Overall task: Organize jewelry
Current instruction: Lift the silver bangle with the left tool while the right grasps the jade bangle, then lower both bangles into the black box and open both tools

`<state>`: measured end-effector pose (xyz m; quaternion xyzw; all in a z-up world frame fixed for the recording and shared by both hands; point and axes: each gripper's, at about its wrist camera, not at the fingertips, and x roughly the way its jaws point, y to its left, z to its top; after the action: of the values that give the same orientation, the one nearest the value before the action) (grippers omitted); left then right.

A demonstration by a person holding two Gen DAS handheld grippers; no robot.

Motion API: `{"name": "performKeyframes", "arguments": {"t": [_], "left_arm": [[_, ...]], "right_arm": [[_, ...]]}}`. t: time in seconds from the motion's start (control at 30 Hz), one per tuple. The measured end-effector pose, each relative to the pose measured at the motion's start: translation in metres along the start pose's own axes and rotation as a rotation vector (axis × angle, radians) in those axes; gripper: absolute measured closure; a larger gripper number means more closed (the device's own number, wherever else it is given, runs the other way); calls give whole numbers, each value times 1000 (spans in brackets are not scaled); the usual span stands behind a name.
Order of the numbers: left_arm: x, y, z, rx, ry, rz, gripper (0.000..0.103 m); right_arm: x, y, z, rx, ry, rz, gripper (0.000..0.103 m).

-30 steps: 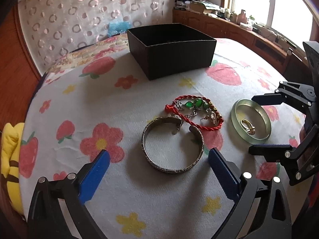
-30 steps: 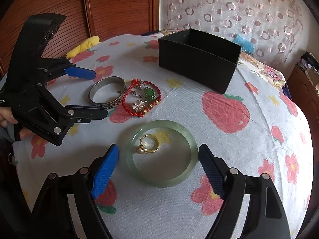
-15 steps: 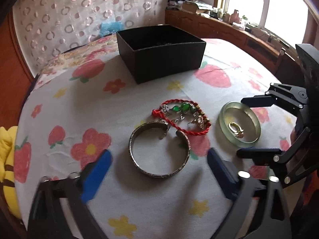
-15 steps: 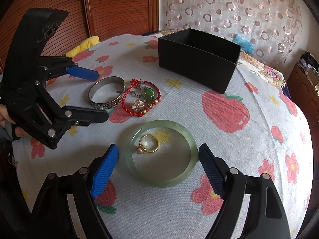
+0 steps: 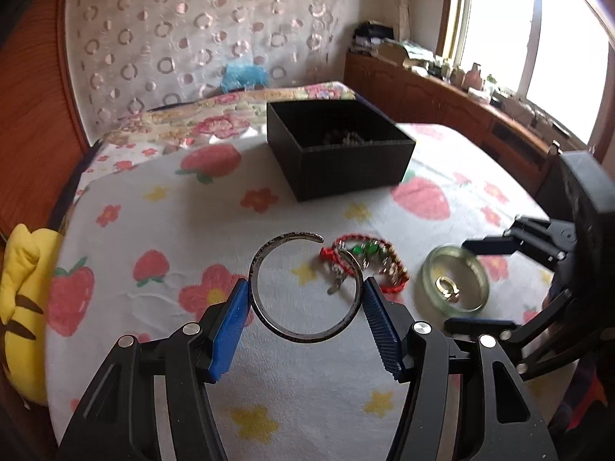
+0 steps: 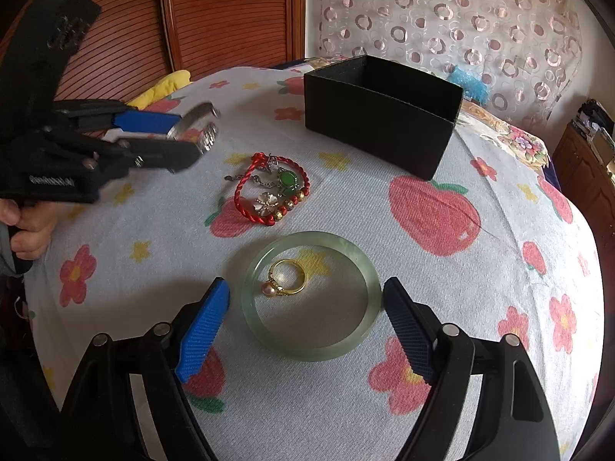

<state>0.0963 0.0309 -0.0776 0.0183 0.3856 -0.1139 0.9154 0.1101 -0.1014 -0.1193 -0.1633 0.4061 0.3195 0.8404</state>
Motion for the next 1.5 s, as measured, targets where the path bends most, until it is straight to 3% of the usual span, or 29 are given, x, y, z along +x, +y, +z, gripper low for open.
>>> {"name": "performKeyframes", "arguments": {"t": [0.03,0.3,0.63,1.2,1.5], "left_arm": [[-2,-1,1,-1,-6,1,46],[-9,-7,11,16,-34,17,46],[-6,-9,36,26,-77,27,46],[21,-3,90,23,-98,22,46],[47,-14,109,46,-79,22,46]], "right_arm": [[-1,0,0,1,-4,-4,28],[-12,-3,2,2,-37,-26,29],[-36,-41,47,39,-140,-68,29],[-10,-96,118,109,-179,-94,29],[-12,-107,122,135,-189,-108,28]]}}
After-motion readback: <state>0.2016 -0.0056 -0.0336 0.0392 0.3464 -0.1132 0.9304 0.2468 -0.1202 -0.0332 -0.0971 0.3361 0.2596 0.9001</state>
